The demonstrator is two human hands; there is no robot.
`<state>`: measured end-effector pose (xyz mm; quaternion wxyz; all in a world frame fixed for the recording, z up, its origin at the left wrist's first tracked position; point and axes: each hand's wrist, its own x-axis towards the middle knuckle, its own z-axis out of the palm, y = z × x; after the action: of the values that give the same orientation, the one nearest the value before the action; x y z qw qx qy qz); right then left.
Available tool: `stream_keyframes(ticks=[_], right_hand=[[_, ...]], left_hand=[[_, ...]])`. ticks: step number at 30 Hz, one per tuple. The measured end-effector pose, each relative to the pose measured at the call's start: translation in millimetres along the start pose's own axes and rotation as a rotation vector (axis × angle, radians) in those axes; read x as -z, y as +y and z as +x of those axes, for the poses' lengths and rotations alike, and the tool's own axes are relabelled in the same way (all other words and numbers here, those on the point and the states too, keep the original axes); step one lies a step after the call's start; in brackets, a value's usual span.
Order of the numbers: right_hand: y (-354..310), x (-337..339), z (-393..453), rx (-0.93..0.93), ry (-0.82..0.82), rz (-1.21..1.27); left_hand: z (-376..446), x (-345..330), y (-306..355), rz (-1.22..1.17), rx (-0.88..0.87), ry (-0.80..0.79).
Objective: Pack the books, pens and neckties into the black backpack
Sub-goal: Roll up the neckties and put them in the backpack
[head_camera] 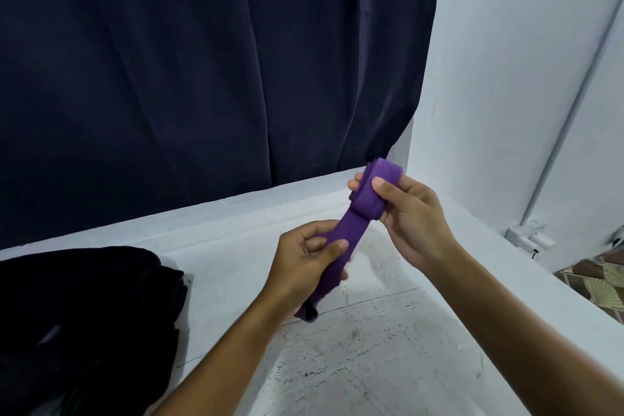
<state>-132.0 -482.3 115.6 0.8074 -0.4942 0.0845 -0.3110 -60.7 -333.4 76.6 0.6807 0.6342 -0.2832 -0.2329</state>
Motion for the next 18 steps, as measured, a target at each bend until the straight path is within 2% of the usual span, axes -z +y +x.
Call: stream_keyframes(ticks=[2, 5, 7, 10, 12, 14, 16, 18], right_hand=[[8.9, 2.2, 1.1, 0.06, 0.059, -0.16], [20.6, 10.2, 4.3, 0.226, 0.085, -0.59], [27.6, 18.7, 6.2, 0.254, -0.031, -0.851], [31.4, 23.8, -1.7, 0.075, -0.296, -1.095], [26.6, 22.4, -12.7, -0.145, -0.482, -1.111], [20.0, 23.5, -23.2, -0.358, -0.69, -0.954], [16.1, 28.5, -29.8, -0.437, -0.849, -0.728], [16.7, 34.3, -36.8, -0.458, -0.862, -0.559]], left_hand=[[-4.8, 1.8, 1.1, -0.025, 0.062, 0.009], [-13.7, 5.8, 3.2, -0.002, 0.078, -0.031], [-18.0, 9.7, 11.2, 0.045, 0.052, -0.047], [-11.6, 21.2, 26.0, 0.089, 0.046, -0.054], [-1.3, 30.5, 32.7, 0.19, 0.06, -0.075], [10.3, 41.5, 34.9, 0.316, 0.092, -0.156], [20.0, 52.7, 32.6, 0.361, 0.128, -0.333], [27.4, 61.8, 22.0, 0.365, 0.169, -0.572]])
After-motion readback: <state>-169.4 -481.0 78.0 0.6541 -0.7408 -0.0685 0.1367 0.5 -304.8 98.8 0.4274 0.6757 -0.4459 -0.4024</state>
